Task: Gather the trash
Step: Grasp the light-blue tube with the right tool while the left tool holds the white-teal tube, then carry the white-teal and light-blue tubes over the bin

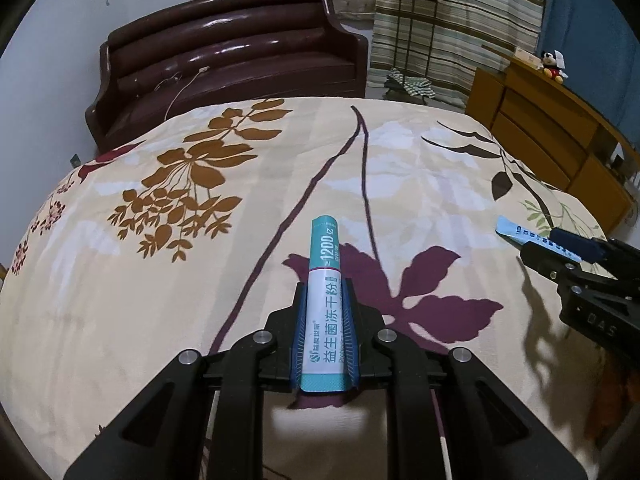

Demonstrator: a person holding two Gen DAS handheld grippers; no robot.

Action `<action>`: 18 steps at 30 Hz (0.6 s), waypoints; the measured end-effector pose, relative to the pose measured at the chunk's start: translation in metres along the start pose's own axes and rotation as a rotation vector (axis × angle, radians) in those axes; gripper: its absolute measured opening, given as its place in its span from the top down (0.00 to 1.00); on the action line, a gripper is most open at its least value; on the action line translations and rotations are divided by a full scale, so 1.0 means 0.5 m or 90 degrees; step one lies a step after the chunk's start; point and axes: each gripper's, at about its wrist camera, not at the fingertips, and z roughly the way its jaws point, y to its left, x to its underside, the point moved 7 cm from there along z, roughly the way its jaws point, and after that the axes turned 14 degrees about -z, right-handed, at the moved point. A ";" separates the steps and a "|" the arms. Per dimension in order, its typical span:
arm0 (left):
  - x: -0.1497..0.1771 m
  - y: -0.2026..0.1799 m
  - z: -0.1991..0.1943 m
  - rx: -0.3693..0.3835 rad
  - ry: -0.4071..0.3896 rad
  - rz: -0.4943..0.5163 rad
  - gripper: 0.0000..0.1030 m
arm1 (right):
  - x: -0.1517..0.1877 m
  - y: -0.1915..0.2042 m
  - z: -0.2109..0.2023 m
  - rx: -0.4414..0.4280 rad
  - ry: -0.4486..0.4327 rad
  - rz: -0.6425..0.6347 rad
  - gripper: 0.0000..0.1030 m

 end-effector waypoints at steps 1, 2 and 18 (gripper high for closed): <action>0.000 0.002 0.000 0.001 0.001 -0.001 0.83 | 0.001 0.003 0.004 -0.002 0.006 -0.001 0.58; 0.000 0.004 0.001 0.003 0.000 -0.002 0.83 | 0.002 0.005 0.006 -0.003 0.009 -0.003 0.59; 0.008 0.006 -0.007 0.003 -0.004 -0.005 0.83 | 0.020 0.027 -0.015 0.000 0.010 -0.002 0.84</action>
